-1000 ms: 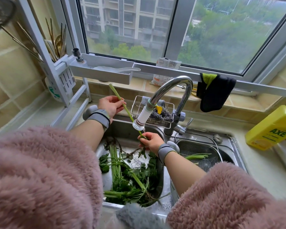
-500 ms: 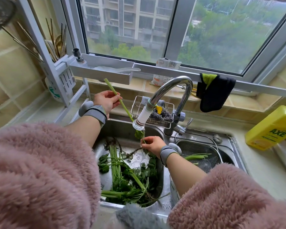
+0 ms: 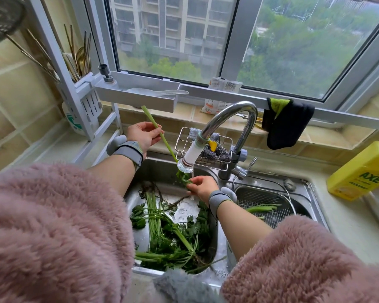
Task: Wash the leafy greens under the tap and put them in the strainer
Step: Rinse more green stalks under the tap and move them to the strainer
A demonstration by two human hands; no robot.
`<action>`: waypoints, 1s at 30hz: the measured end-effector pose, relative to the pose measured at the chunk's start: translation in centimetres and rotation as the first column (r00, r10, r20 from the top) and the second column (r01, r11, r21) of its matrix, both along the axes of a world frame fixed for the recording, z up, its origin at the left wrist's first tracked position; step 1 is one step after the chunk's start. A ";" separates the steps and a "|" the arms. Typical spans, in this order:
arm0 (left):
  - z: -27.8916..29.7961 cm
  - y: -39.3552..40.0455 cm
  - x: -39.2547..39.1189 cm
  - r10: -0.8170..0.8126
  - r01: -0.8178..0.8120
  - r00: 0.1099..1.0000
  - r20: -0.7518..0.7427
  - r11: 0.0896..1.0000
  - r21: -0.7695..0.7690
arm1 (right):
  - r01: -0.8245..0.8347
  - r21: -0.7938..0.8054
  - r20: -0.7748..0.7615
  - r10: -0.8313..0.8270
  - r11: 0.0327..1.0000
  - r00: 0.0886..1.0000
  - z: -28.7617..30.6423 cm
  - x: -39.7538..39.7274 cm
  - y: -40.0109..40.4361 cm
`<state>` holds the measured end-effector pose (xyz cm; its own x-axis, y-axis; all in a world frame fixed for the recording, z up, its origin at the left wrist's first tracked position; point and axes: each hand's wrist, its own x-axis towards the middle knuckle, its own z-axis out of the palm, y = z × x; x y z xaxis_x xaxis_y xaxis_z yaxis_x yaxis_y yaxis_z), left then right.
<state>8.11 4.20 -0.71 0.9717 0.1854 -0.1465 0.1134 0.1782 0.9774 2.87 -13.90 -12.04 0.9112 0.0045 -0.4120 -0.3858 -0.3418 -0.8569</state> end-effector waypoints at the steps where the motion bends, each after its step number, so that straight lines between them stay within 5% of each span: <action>1: 0.0 0.0 0.0 -0.001 0.001 1.000 -0.002 1.000 0.002 | 0.023 0.008 0.006 -0.023 1.000 1.000 0.0 0.1 0.0; 11: 0.1 -0.1 -0.3 -0.002 0.002 1.000 -0.026 1.000 0.010 | 0.033 0.024 -0.001 -0.033 0.999 0.999 0.1 -0.1 0.0; 16: -1.2 -0.9 -1.5 -0.062 0.067 0.996 -0.069 0.996 0.062 | -0.100 -0.202 0.003 0.102 0.974 0.995 0.6 0.0 -0.5; 23: -4.9 -3.6 -3.3 -0.154 0.168 0.965 -0.214 0.985 0.049 | -0.151 -0.011 0.140 0.151 0.988 0.979 1.4 -0.4 0.6; 27: -5.6 -4.7 -4.7 -0.247 0.278 0.922 -0.300 0.959 0.065 | -0.192 -0.198 0.158 0.224 0.961 0.962 0.7 -1.1 -0.3; 30: -6.2 -5.1 -5.6 -0.298 0.347 0.904 -0.307 0.930 0.118 | -0.347 -0.313 -0.038 0.354 0.884 0.935 -0.3 -2.0 -1.4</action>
